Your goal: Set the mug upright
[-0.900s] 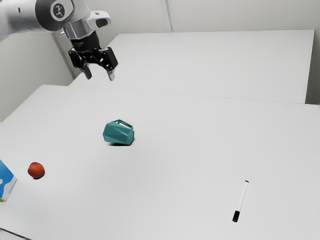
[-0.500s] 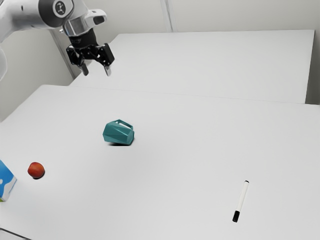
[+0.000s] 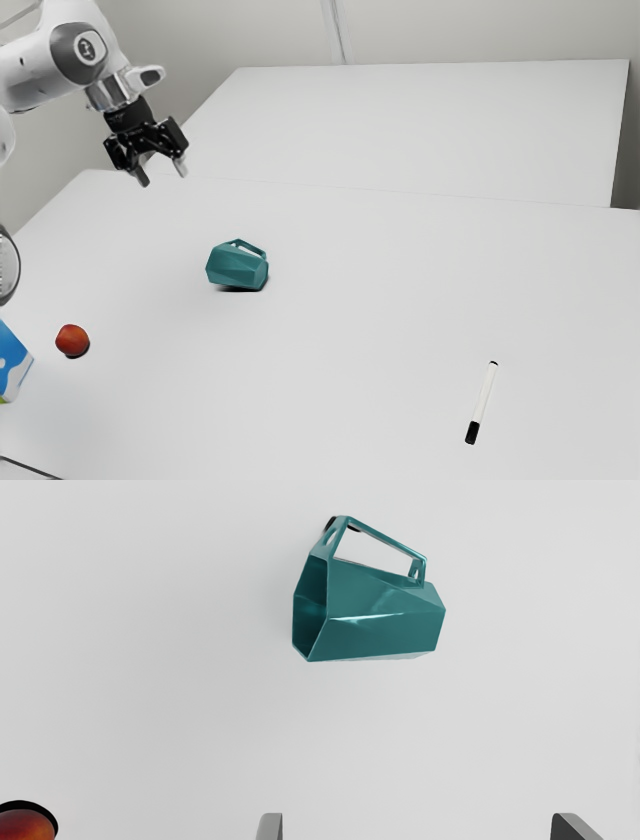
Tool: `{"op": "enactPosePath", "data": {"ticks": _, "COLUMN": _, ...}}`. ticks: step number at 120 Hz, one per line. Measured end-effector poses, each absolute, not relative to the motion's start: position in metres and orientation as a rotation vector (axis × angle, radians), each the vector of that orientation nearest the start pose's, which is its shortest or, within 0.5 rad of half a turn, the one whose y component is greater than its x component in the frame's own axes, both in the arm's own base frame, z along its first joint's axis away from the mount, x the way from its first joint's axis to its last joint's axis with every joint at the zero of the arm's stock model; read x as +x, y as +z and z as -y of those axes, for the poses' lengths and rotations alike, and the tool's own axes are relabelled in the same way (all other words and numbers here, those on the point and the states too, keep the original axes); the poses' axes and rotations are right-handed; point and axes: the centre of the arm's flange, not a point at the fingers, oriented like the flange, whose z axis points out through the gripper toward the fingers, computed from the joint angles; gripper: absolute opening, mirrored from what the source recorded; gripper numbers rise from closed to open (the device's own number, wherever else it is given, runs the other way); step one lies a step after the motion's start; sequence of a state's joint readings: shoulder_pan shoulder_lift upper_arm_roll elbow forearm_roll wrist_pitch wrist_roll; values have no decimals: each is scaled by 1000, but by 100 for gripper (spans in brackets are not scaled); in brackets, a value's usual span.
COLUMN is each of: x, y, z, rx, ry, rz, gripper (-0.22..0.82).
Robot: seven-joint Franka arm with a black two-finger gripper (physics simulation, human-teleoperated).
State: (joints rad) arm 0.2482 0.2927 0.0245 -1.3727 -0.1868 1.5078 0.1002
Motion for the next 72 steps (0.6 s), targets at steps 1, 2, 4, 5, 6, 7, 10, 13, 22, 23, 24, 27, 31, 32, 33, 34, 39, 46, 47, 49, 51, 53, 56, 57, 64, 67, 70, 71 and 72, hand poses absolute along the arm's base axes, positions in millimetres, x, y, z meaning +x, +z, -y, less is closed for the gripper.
{"op": "enactPosePath", "data": {"ticks": 1, "x": 614, "y": 538, "z": -149, "rx": -3333, "ry": 206, "rz": 293, "gripper": 58}}
{"op": "enactPosePath", "data": {"ticks": 2, "x": 614, "y": 536, "z": -151, "rx": -3338, "ry": 210, "rz": 295, "gripper": 58}}
{"op": "enactPosePath", "data": {"ticks": 4, "x": 614, "y": 531, "z": -155, "rx": -3348, "ry": 216, "rz": 298, "gripper": 58}}
{"op": "enactPosePath", "data": {"ticks": 5, "x": 614, "y": 529, "z": -157, "rx": -3352, "ry": 219, "rz": 300, "gripper": 58}}
{"op": "enactPosePath", "data": {"ticks": 6, "x": 614, "y": 527, "z": -159, "rx": -3357, "ry": 221, "rz": 302, "gripper": 58}}
{"op": "enactPosePath", "data": {"ticks": 7, "x": 614, "y": 526, "z": -161, "rx": -3362, "ry": 223, "rz": 304, "gripper": 58}}
{"op": "enactPosePath", "data": {"ticks": 10, "x": 614, "y": 520, "z": -168, "rx": -3375, "ry": 228, "rz": 310, "gripper": 58}}
{"op": "enactPosePath", "data": {"ticks": 13, "x": 614, "y": 515, "z": -173, "rx": -3387, "ry": 232, "rz": 313, "gripper": 58}}
{"op": "enactPosePath", "data": {"ticks": 22, "x": 618, "y": 494, "z": -185, "rx": -3426, "ry": 249, "rz": 307, "gripper": 58}}
{"op": "enactPosePath", "data": {"ticks": 23, "x": 618, "y": 491, "z": -187, "rx": -3431, "ry": 252, "rz": 307, "gripper": 58}}
{"op": "enactPosePath", "data": {"ticks": 24, "x": 618, "y": 488, "z": -188, "rx": -3436, "ry": 256, "rz": 307, "gripper": 58}}
{"op": "enactPosePath", "data": {"ticks": 27, "x": 619, "y": 480, "z": -191, "rx": -3451, "ry": 265, "rz": 306, "gripper": 58}}
{"op": "enactPosePath", "data": {"ticks": 31, "x": 619, "y": 470, "z": -195, "rx": -3470, "ry": 273, "rz": 302, "gripper": 58}}
{"op": "enactPosePath", "data": {"ticks": 32, "x": 619, "y": 467, "z": -196, "rx": -3475, "ry": 275, "rz": 301, "gripper": 58}}
{"op": "enactPosePath", "data": {"ticks": 33, "x": 619, "y": 464, "z": -197, "rx": -3479, "ry": 277, "rz": 301, "gripper": 58}}
{"op": "enactPosePath", "data": {"ticks": 34, "x": 619, "y": 462, "z": -198, "rx": -3484, "ry": 278, "rz": 300, "gripper": 58}}
{"op": "enactPosePath", "data": {"ticks": 39, "x": 617, "y": 448, "z": -203, "rx": -3511, "ry": 287, "rz": 303, "gripper": 58}}
{"op": "enactPosePath", "data": {"ticks": 46, "x": 616, "y": 435, "z": -208, "rx": -3540, "ry": 283, "rz": 294, "gripper": 58}}
{"op": "enactPosePath", "data": {"ticks": 47, "x": 616, "y": 434, "z": -208, "rx": -3543, "ry": 282, "rz": 293, "gripper": 58}}
{"op": "enactPosePath", "data": {"ticks": 49, "x": 616, "y": 431, "z": -209, "rx": -3552, "ry": 278, "rz": 291, "gripper": 58}}
{"op": "enactPosePath", "data": {"ticks": 51, "x": 616, "y": 428, "z": -210, "rx": -3560, "ry": 274, "rz": 288, "gripper": 58}}
{"op": "enactPosePath", "data": {"ticks": 53, "x": 617, "y": 425, "z": -211, "rx": -3567, "ry": 269, "rz": 284, "gripper": 58}}
{"op": "enactPosePath", "data": {"ticks": 56, "x": 617, "y": 420, "z": -211, "rx": -3578, "ry": 261, "rz": 279, "gripper": 58}}
{"op": "enactPosePath", "data": {"ticks": 57, "x": 617, "y": 417, "z": -212, "rx": -3583, "ry": 260, "rz": 279, "gripper": 58}}
{"op": "enactPosePath", "data": {"ticks": 64, "x": 618, "y": 402, "z": -214, "rx": -3614, "ry": 245, "rz": 277, "gripper": 58}}
{"op": "enactPosePath", "data": {"ticks": 67, "x": 618, "y": 395, "z": -215, "rx": -3628, "ry": 237, "rz": 277, "gripper": 58}}
{"op": "enactPosePath", "data": {"ticks": 70, "x": 618, "y": 390, "z": -216, "rx": -3641, "ry": 227, "rz": 276, "gripper": 58}}
{"op": "enactPosePath", "data": {"ticks": 71, "x": 618, "y": 388, "z": -216, "rx": -3644, "ry": 223, "rz": 275, "gripper": 58}}
{"op": "enactPosePath", "data": {"ticks": 72, "x": 618, "y": 386, "z": -216, "rx": -3648, "ry": 219, "rz": 274, "gripper": 58}}
